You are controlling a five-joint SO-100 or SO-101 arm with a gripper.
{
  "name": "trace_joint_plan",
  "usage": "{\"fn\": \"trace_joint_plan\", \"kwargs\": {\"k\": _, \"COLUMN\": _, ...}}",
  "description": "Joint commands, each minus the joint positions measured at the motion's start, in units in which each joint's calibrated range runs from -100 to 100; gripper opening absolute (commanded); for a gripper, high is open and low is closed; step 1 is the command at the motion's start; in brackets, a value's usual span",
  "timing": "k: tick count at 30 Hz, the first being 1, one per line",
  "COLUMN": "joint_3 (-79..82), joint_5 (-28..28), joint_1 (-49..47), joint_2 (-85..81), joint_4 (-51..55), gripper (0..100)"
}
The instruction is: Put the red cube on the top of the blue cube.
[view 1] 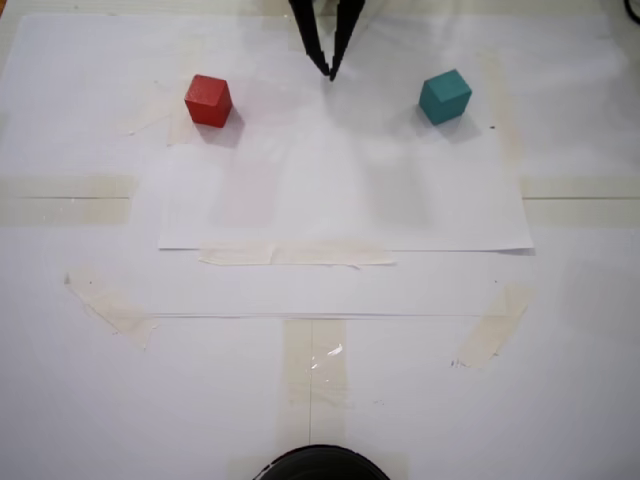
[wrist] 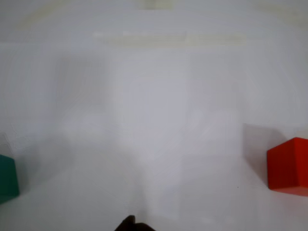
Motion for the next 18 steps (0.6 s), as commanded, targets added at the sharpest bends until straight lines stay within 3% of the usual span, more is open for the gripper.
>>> {"fn": "trace_joint_plan", "kwargs": {"k": 1, "joint_3": -3.54, "joint_5": 9.82, "joint_1": -1.68, "joint_2": -0.55, "joint_4": -0.51, "gripper": 0}}
{"fn": "trace_joint_plan", "kwargs": {"k": 18, "joint_3": -5.91, "joint_5": 10.84, "joint_1": -1.45, "joint_2": -0.55, "joint_4": 1.85, "gripper": 0}}
